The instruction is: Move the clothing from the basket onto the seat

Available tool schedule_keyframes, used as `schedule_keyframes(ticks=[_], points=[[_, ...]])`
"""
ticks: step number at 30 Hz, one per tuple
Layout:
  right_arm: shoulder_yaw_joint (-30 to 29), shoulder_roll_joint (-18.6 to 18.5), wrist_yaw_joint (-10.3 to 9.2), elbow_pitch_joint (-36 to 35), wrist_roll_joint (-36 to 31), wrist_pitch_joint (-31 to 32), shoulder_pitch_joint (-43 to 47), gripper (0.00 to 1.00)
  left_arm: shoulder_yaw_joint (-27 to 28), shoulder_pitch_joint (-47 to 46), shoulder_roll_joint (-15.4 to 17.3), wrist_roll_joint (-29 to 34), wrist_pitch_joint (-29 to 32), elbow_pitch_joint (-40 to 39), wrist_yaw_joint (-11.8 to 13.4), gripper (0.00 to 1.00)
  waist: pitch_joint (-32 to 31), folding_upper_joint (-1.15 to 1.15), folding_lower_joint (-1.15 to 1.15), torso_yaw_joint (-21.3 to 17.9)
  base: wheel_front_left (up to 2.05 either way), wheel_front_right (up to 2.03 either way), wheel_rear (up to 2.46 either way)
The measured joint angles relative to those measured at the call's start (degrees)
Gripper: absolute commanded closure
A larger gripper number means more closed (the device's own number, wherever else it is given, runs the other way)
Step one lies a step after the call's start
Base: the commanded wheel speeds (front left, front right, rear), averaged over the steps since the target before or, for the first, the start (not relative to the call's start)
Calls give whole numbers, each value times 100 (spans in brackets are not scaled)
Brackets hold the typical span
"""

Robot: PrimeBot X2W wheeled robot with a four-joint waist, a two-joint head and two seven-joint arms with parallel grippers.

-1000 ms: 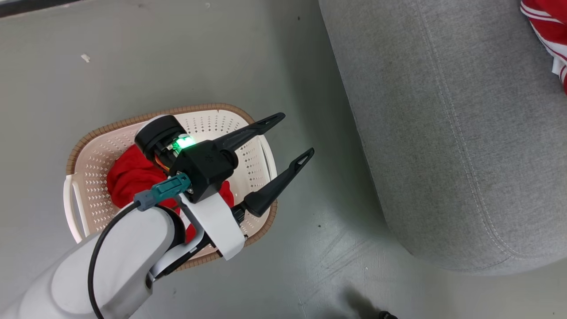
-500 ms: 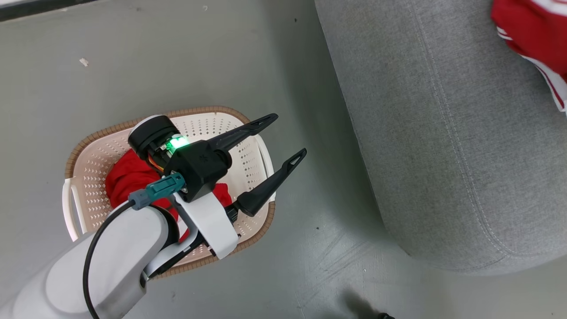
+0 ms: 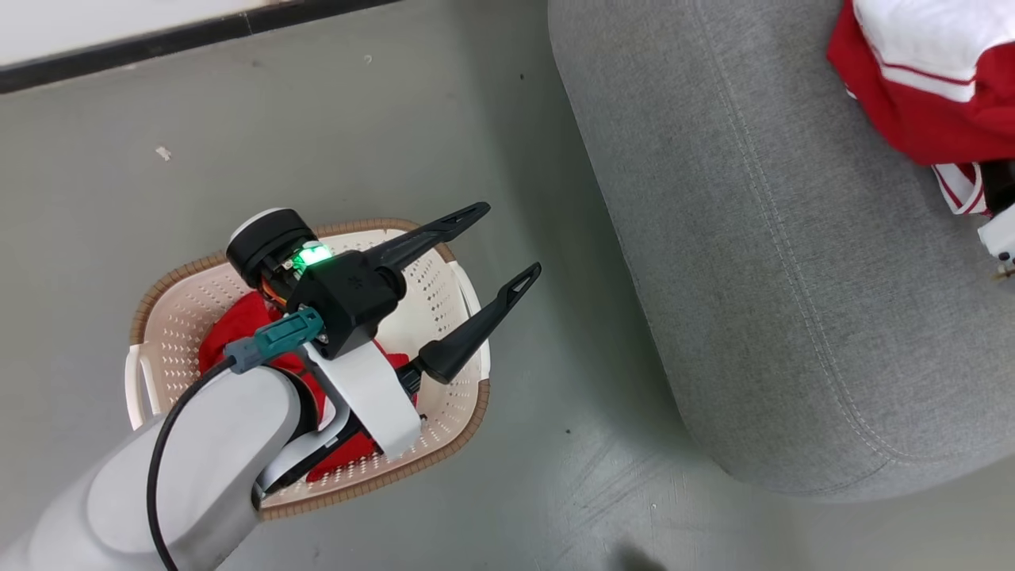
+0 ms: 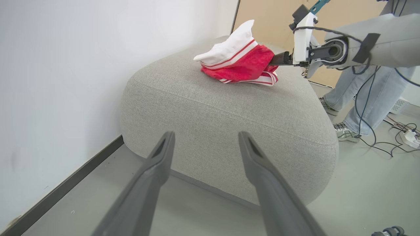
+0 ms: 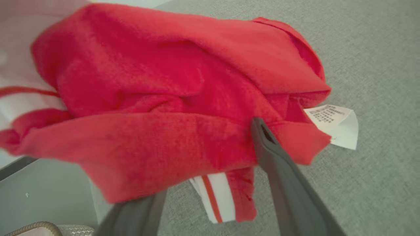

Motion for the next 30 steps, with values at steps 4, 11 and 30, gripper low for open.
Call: schedule_keyframes(ticks=[4, 11, 30], points=[[55, -26, 0, 55, 331, 324, 56, 0, 12, 5, -16, -4, -75, 85, 0, 0, -136, 0, 0, -6, 0, 0, 0], [264, -304, 0, 73, 436, 787, 287, 0, 34, 37, -43, -55, -180, 249, 0, 0, -395, 0, 0, -21, 0, 0, 0], [657, -864, 0, -782, 670, 622, 819, 0, 243, 436, -137, -215, -597, 675, 96, 0, -1158, 0, 0, -21, 0, 0, 0]])
